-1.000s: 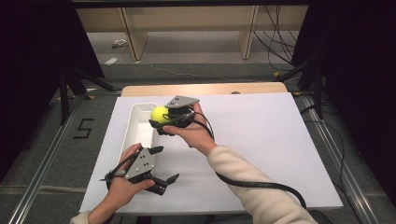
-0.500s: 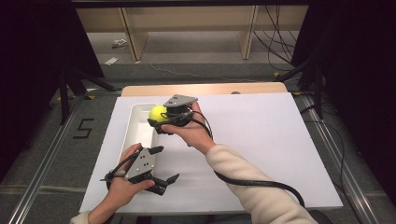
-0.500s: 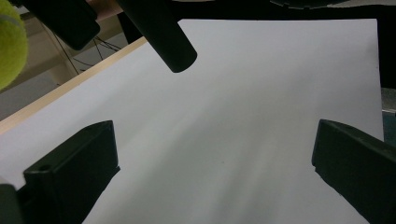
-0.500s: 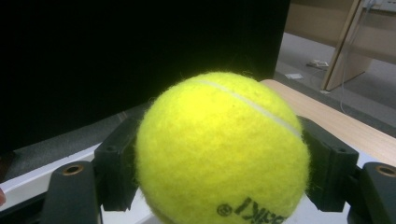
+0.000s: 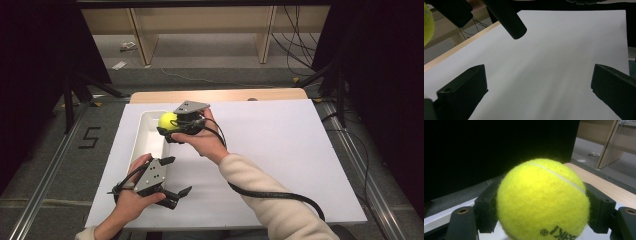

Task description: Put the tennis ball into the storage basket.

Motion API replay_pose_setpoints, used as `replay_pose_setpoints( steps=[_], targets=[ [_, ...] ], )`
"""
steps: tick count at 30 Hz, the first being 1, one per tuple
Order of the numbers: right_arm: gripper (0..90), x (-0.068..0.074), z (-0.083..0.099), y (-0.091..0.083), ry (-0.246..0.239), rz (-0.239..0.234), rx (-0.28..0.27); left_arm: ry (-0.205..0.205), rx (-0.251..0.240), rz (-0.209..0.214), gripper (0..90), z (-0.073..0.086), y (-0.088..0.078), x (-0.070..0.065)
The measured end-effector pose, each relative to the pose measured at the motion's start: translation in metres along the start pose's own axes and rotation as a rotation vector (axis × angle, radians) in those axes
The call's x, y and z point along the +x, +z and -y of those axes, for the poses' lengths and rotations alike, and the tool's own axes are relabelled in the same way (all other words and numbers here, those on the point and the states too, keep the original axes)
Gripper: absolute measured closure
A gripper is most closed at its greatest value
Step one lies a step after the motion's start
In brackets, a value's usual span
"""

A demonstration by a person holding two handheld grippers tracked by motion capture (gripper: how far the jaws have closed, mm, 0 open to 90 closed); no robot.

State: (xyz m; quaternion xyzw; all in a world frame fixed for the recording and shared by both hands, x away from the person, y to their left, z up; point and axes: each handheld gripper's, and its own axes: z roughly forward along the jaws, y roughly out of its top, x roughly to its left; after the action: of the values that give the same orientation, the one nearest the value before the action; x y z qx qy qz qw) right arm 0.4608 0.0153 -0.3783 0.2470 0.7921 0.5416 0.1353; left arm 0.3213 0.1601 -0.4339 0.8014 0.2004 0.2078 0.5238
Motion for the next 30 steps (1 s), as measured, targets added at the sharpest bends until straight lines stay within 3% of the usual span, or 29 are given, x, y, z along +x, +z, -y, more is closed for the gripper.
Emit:
replay_pose_setpoints(
  steps=[30],
  targets=[
    [26.5, 0.0029, -0.0036, 0.0074, -0.003, -0.004, 0.003, 0.001, 0.002, 0.001, 0.0, 0.0002, 0.0, 0.0]
  ],
)
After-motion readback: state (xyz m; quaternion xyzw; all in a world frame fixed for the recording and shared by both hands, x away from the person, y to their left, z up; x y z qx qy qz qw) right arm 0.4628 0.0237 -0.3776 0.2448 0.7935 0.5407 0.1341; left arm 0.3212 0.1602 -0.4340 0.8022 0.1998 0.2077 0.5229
